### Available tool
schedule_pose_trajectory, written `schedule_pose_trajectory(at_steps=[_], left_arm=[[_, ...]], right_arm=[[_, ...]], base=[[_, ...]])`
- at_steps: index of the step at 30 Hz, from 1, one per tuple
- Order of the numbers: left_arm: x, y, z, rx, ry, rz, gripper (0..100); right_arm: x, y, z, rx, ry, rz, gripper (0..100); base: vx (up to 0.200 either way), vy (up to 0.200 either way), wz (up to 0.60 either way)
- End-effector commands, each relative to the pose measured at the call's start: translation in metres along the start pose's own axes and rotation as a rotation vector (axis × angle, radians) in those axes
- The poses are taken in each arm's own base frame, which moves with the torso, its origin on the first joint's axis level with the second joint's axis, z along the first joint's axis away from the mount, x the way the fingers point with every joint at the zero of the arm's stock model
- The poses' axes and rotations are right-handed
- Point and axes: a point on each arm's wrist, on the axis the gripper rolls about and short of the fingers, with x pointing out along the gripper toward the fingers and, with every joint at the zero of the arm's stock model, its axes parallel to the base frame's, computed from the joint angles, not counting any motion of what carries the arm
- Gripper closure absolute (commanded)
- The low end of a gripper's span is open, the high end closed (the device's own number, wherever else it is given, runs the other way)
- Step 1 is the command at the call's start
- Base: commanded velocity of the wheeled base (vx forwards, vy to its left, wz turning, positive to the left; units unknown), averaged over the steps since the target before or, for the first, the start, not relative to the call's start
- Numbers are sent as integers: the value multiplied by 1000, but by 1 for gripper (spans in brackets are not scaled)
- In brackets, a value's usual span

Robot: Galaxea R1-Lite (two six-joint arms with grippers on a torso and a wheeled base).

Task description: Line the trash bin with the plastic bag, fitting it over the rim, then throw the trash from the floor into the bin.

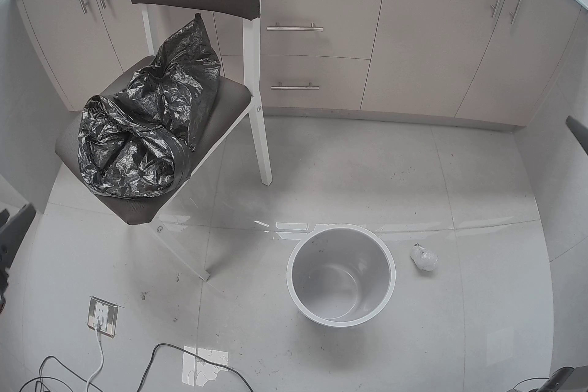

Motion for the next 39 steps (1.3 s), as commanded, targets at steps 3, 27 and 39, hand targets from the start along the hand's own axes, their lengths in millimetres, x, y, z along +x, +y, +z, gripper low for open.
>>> schedule_pose_trajectory(at_steps=[3, 27, 39], left_arm=[[154, 33, 28, -101, 94, 181, 0], [306, 180, 18, -204, 163, 479, 0], [293, 155, 40, -405, 138, 297, 0]], right_arm=[[23, -7, -32, 32, 101, -13, 0], [29, -10, -42, 31, 151, -25, 0], [31, -12, -47, 31, 174, -33, 0]], base=[[0, 0, 0], [0, 0, 0], [0, 0, 0]])
